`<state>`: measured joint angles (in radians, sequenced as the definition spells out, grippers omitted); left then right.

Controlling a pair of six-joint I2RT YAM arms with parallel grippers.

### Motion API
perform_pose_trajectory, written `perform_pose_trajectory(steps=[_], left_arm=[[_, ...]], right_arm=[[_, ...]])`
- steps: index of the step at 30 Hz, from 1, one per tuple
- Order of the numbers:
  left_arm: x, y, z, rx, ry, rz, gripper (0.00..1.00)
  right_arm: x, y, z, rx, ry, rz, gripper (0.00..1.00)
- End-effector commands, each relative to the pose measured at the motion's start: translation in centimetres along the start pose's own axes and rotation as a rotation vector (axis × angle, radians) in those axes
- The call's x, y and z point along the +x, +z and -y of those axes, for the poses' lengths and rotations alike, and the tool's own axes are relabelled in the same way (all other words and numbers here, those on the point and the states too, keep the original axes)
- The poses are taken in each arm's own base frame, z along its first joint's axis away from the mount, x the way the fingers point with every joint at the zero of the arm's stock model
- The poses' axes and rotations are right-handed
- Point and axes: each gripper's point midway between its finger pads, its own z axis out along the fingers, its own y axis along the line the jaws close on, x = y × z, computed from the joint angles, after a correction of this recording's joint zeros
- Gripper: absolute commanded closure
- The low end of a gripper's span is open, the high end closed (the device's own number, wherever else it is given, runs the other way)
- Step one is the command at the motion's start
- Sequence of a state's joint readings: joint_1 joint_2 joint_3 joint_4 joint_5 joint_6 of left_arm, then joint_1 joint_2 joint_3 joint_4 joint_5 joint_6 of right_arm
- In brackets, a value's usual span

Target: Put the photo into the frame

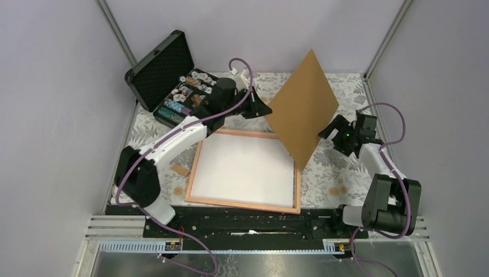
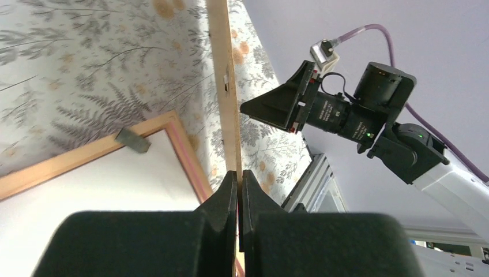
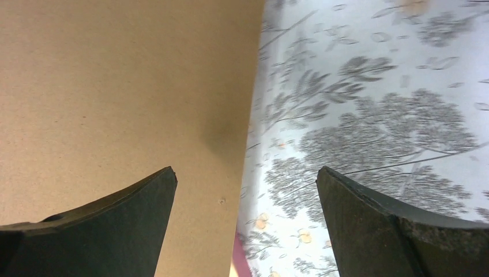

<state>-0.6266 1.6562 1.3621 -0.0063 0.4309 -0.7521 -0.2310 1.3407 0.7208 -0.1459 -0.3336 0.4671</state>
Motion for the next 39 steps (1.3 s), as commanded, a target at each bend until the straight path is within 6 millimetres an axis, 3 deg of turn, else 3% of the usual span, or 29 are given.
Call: perform_pose_trajectory(steps=[1,4,11,16,22,32,39], left_arm=[[-6.5,-6.8,4.3,0.007,0.126,0.248,1.0],[-8.1,-11.4,3.2,-0.117,0.156,0.345,1.0],[-10.4,-21.1,1.2,-0.363,0.22,0.512,1.0],[-10.7,-25.8,1.7,-0.458,0.261,0.608,1.0],[-10.2,-27.4,1.4,-0.501,0.277,0.628,1.0],[-9.3,-26.9,0.2,-0.519,0.269,0.601,1.0],[-9.3,-26.6,-0.1,-0.523,0.269,0.596,1.0]], right_arm=[[-0.2,-1.9,-5.6,-0.134,-0.189,0.022,0.0],[1.9,-1.9,-8.3,-0.149,-0.328,-0.019,0.0],[3.9,-0.3,-11.0,-0.097,-0.517,-0.071,0.0],[5.0,1.9,-12.0,0.012,-0.666,-0.102,0.0],[6.5,4.8,-12.8,0.168,-0.869,-0.128,0.0],[9.2,7.8,-13.4,0.281,-1.107,-0.148,0.0],[8.8,9.1,-13.8,0.373,-1.168,-0.098,0.01]])
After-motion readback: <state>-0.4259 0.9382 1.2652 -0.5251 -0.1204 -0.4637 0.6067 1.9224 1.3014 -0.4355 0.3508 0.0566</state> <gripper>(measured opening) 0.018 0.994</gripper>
